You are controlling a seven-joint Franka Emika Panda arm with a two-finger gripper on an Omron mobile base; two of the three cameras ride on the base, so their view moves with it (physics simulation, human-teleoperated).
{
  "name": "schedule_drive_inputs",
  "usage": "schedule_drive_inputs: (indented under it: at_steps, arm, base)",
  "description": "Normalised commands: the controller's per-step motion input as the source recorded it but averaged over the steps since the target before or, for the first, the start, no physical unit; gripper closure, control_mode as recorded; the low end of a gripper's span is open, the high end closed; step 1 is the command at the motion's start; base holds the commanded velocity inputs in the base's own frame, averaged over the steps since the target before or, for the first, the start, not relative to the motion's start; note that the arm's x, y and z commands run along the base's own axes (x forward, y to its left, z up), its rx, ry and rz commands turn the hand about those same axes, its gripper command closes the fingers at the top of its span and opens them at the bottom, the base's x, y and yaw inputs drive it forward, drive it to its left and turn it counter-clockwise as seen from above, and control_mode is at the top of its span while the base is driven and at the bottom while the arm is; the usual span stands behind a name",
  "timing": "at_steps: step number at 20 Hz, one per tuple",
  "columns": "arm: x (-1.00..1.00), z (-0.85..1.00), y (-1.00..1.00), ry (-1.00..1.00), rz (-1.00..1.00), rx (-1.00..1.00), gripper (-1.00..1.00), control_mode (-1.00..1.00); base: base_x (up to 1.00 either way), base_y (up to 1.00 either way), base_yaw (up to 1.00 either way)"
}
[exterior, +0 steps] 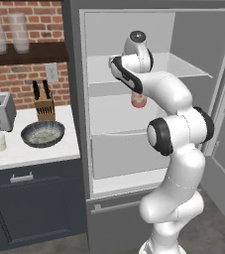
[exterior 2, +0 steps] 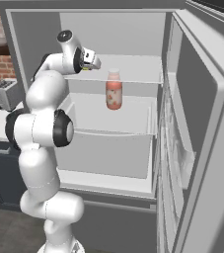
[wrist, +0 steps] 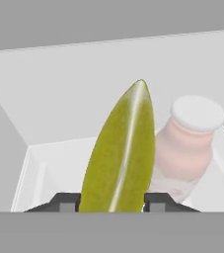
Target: Grab a lemon wedge from the fridge and one ice cube from the ice bowl, and put them in the glass of lemonade.
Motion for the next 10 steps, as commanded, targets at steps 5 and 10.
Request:
schedule_drive_inputs:
  at_steps: [5,10]
  arm:
    - [-0.21,0.00,-0.02,0.00,0.00,0.00,1.00,-1.00]
    - [-0.95,0.00,-0.03,-0.03,0.00,0.00,1.00,-1.00]
  base:
    - [0.00,0.00,0.00]
    - [0.00,0.00,0.00]
